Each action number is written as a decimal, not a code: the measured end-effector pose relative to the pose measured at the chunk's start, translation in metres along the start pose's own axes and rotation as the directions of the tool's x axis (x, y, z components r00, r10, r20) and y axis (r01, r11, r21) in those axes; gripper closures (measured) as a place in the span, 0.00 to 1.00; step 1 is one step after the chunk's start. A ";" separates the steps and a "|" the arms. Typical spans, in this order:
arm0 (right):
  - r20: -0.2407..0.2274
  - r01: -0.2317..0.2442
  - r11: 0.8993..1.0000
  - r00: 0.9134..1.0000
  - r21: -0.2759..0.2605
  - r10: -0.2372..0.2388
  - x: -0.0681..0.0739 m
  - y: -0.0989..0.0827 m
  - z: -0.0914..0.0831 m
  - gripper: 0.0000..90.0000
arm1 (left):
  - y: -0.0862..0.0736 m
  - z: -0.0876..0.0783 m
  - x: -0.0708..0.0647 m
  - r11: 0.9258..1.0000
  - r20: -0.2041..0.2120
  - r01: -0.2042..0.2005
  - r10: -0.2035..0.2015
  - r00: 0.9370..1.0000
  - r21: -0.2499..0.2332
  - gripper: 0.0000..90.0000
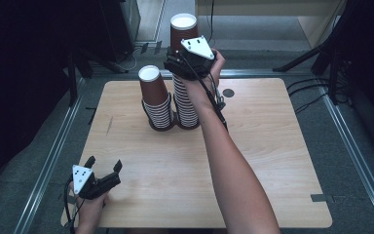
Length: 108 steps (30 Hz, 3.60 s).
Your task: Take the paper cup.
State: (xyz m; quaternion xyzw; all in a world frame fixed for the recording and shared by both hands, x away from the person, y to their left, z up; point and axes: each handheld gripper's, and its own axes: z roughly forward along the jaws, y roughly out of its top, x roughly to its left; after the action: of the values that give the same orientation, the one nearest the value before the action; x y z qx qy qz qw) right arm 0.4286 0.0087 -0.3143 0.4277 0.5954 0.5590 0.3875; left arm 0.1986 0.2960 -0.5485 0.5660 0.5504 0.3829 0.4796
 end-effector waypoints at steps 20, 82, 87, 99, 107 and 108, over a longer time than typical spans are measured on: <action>-0.001 0.004 0.994 1.000 -0.106 -0.004 0.000 0.047 -0.015 0.14 | 0.000 0.000 0.000 1.000 0.004 0.002 -0.002 1.000 0.000 0.03; 0.004 0.101 0.985 0.995 -0.142 -0.101 -0.062 0.006 -0.109 0.14 | -0.001 0.001 -0.007 0.997 -0.010 -0.071 0.071 0.997 0.002 0.03; 0.003 0.124 0.984 0.992 -0.125 -0.125 -0.067 -0.013 -0.116 0.14 | 0.000 0.001 -0.008 0.997 -0.015 -0.073 0.073 0.997 -0.002 0.03; -0.011 0.153 0.984 0.988 -0.094 -0.154 -0.071 -0.051 -0.133 0.14 | 0.000 0.003 -0.014 0.993 -0.025 -0.119 0.119 0.993 0.004 0.03; -0.027 0.221 0.972 0.974 -0.080 -0.224 -0.073 -0.072 -0.144 0.14 | 0.003 0.005 -0.023 0.988 -0.020 -0.156 0.156 0.988 0.009 0.03; -0.027 0.221 0.972 0.974 -0.080 -0.224 -0.073 -0.072 -0.144 0.14 | 0.004 0.005 -0.025 0.987 -0.018 -0.161 0.161 0.987 0.009 0.03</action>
State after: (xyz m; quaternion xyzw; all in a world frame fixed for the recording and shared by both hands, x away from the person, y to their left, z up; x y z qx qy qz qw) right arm 0.3124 -0.1088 -0.3767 0.3330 0.6246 0.5420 0.4529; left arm 0.2019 0.2711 -0.5433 0.6069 0.5089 0.4236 0.4397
